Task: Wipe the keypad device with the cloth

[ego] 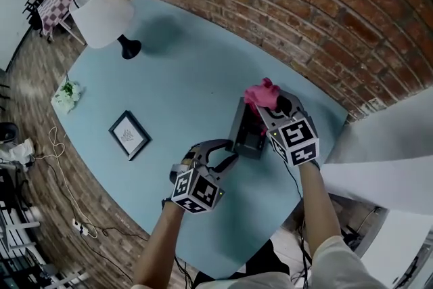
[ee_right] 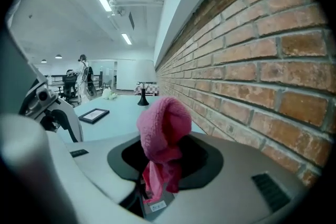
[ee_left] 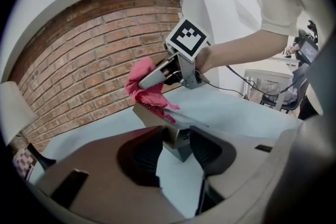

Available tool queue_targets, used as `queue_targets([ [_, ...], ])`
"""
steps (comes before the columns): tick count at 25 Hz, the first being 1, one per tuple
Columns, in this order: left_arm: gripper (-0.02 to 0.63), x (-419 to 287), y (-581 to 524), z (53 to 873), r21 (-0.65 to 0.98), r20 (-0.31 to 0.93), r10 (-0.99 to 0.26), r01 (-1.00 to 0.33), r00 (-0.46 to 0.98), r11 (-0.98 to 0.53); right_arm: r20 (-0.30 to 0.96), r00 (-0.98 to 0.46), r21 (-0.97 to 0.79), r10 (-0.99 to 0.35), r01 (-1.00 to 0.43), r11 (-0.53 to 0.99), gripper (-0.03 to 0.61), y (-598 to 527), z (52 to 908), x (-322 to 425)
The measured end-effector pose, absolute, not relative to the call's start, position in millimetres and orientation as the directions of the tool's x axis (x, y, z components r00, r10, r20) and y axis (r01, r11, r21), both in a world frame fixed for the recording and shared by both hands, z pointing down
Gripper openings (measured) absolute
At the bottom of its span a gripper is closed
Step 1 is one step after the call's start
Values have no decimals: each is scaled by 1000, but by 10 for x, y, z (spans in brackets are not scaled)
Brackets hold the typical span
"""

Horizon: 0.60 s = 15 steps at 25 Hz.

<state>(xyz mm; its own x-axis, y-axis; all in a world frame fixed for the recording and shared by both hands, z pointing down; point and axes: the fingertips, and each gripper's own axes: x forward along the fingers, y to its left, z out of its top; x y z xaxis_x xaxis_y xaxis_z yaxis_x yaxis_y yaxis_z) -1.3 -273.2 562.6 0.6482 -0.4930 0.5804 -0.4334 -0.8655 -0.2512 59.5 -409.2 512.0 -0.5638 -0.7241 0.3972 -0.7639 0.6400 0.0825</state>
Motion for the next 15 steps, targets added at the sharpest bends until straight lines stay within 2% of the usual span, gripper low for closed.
queue_targets([
  [5,196,-10,-2751,5617,-249,578,-491,-432,652,-867,412,-594,102,-691,-723,683,152,-4015,5252,389],
  [10,198,-10,-2735,5641,-253,582,-494,-434,646,-865,374,-630,-49,-681,-746,664,152,-3848,5332,324],
  [15,198,-18,-2744,5649,-245,579,-496,-443,647,-863,372,-653,-75,-659,-729,680,150,-3601,5380,306],
])
